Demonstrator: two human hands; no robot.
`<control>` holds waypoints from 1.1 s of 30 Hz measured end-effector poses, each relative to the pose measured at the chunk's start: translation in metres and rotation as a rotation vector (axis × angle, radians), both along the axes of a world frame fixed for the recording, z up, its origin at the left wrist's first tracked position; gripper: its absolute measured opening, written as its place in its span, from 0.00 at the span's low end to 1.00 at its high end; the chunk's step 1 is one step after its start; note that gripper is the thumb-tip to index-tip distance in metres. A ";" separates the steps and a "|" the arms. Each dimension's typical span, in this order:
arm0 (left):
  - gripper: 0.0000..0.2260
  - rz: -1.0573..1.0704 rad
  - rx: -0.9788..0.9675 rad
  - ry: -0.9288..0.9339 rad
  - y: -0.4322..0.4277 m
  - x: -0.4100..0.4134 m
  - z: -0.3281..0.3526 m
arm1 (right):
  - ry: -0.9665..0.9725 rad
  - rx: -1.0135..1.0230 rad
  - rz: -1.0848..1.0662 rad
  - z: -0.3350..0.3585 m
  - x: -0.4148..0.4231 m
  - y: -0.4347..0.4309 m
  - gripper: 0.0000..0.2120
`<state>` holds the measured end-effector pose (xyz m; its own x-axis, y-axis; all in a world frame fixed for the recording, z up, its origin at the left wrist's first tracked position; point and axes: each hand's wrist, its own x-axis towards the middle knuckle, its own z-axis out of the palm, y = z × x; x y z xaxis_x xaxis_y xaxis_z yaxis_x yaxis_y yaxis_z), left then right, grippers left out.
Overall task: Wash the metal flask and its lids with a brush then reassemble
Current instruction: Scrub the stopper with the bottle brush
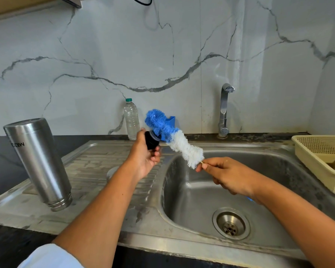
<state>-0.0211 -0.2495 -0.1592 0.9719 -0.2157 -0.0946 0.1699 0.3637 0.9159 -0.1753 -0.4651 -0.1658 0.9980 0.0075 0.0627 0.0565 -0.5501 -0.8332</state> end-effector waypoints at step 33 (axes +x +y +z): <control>0.24 -0.008 0.019 -0.013 -0.013 -0.008 0.000 | 0.076 0.078 -0.012 0.002 -0.004 -0.007 0.15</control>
